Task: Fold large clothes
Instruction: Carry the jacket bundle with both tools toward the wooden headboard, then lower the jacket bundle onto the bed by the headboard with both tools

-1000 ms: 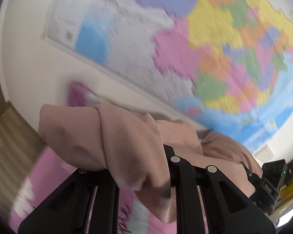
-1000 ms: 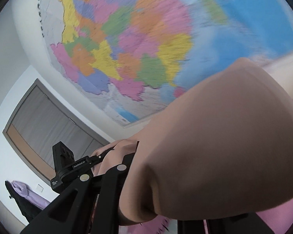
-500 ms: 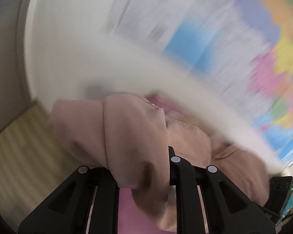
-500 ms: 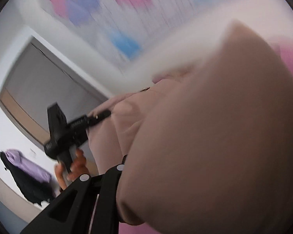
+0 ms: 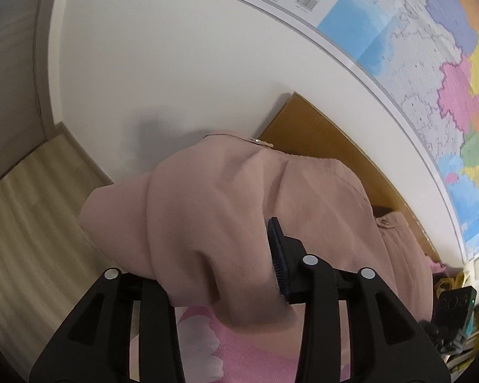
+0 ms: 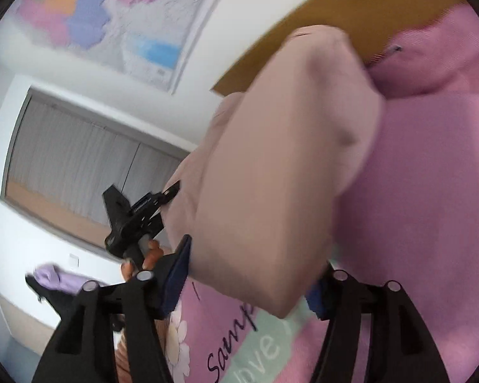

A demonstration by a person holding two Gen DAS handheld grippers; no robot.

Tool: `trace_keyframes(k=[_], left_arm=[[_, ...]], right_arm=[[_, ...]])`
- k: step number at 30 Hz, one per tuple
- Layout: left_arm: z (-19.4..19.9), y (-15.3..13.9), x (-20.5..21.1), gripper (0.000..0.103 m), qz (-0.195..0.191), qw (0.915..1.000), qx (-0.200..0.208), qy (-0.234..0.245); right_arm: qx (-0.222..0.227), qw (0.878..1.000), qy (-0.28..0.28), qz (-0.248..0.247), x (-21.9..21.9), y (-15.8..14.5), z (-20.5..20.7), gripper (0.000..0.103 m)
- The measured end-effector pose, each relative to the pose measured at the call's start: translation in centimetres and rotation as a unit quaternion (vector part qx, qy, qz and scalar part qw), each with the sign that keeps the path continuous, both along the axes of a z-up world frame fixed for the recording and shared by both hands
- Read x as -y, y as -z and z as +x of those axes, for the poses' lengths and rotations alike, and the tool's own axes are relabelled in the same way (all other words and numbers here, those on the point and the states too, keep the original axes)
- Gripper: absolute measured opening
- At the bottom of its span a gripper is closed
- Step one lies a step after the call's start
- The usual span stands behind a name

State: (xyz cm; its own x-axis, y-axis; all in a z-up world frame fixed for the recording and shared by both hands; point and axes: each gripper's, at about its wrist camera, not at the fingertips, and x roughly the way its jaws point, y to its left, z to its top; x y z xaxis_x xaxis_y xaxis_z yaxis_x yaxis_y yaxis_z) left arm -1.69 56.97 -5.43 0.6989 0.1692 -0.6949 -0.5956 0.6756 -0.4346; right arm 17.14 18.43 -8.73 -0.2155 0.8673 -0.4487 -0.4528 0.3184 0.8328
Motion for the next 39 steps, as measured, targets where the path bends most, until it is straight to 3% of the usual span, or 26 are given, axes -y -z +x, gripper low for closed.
trace_keyframes(k=[2, 3, 6, 10, 13, 16, 21, 25, 28, 31, 32, 33, 35, 38, 39], left_arm=[[0.3, 0.0, 0.3, 0.041, 0.005, 1.0, -0.005, 0.003], [0.6, 0.0, 0.5, 0.042, 0.008, 0.9999, -0.008, 0.004], [0.7, -0.2, 0.8, 0.041, 0.008, 0.9999, -0.008, 0.005], [-0.2, -0.7, 1.1, 0.032, 0.009, 0.9999, 0.003, 0.007], [-0.3, -0.6, 1.8, 0.034, 0.036, 0.9991, -0.022, 0.01], [-0.4, -0.2, 1.9, 0.041, 0.038, 0.9983, -0.043, 0.002], [-0.5, -0.9, 2.7, 0.044, 0.049, 0.9967, -0.064, -0.011], [-0.3, -1.1, 3.1, 0.048, 0.052, 0.9929, -0.102, -0.03], [-0.2, -1.3, 3.2, 0.051, 0.039, 0.9936, -0.104, -0.023], [-1.1, -1.1, 2.0, 0.059, -0.05, 0.9979, -0.042, 0.003], [-1.9, -1.1, 1.3, 0.059, -0.088, 0.9959, 0.001, 0.019], [-2.3, -1.1, 1.0, 0.061, -0.096, 0.995, 0.013, 0.024], [-3.6, -1.5, 0.5, 0.054, -0.076, 0.997, 0.016, 0.001], [-4.0, -1.5, 1.1, 0.051, -0.068, 0.9977, 0.006, 0.007], [-3.9, -1.8, 2.0, 0.051, -0.044, 0.9989, -0.004, 0.014]], right_arm=[[-0.004, 1.0, 0.004, 0.001, -1.0, 0.4, 0.1, 0.027], [0.007, 1.0, 0.002, -0.004, -1.2, 0.4, -0.3, 0.022], [0.034, 0.999, 0.0, -0.012, -1.4, 0.1, -1.3, 0.016], [0.062, 0.998, -0.006, -0.01, -0.9, -0.7, -2.4, 0.013], [0.058, 0.998, -0.016, -0.015, -0.9, -0.2, -2.7, 0.013], [0.044, 0.998, -0.021, -0.034, -1.4, 1.0, -2.7, 0.013], [0.035, 0.998, -0.019, -0.04, -1.8, 0.8, -2.5, 0.015], [0.057, 0.996, -0.024, -0.058, -1.9, 0.2, -2.7, 0.027], [0.057, 0.996, -0.025, -0.061, -1.8, 0.0, -2.5, 0.032], [0.058, 0.996, -0.025, -0.064, -1.4, -0.2, -2.3, 0.035], [0.059, 0.996, -0.025, -0.067, -1.2, -0.3, -2.3, 0.037], [0.061, 0.995, -0.024, -0.07, -0.9, -0.4, -2.1, 0.037], [0.063, 0.995, -0.021, -0.074, -0.6, -0.6, -1.9, 0.043], [0.079, 0.993, -0.013, -0.083, 0.4, -0.9, -1.8, 0.047], [0.089, 0.992, -0.011, -0.088, 0.8, -1.2, -1.7, 0.048]])
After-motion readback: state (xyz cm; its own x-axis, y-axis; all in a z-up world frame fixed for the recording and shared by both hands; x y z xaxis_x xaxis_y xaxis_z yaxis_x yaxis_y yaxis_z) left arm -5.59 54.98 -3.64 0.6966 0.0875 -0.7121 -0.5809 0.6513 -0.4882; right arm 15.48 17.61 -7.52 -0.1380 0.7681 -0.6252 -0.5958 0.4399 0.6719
